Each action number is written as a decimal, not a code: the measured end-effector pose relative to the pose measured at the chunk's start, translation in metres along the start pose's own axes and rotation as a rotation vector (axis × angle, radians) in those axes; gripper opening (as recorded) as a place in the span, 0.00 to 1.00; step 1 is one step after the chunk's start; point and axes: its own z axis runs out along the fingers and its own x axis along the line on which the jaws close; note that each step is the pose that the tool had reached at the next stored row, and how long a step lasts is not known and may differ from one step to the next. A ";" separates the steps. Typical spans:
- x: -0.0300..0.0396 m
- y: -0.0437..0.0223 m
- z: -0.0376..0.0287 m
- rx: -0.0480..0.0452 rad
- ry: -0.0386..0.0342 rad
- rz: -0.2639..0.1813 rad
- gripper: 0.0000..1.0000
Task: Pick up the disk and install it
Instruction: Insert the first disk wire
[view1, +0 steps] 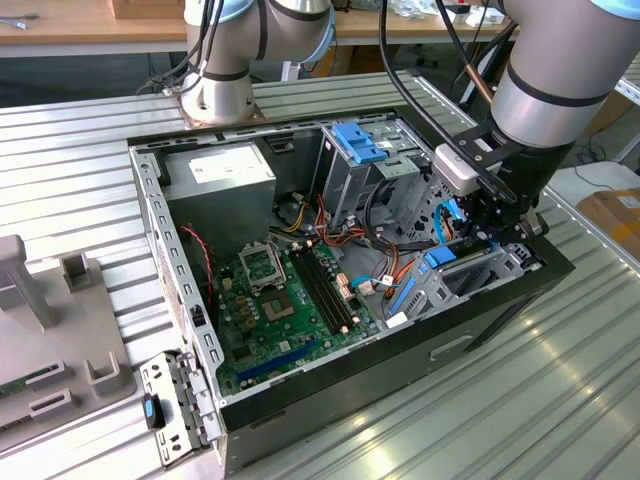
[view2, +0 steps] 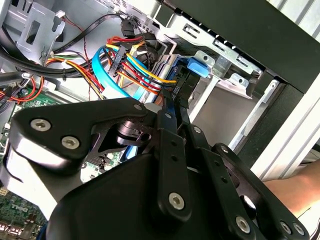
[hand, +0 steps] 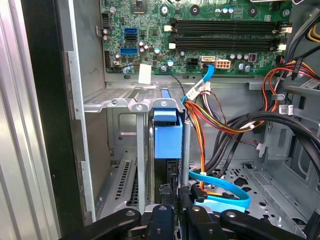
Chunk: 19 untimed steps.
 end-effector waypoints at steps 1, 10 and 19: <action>0.0000 0.0000 0.0000 0.0000 0.0000 0.000 0.16; 0.0013 -0.0006 0.0001 -0.0001 0.0001 0.000 0.16; 0.0004 0.0012 0.0003 0.0002 0.0088 0.007 0.16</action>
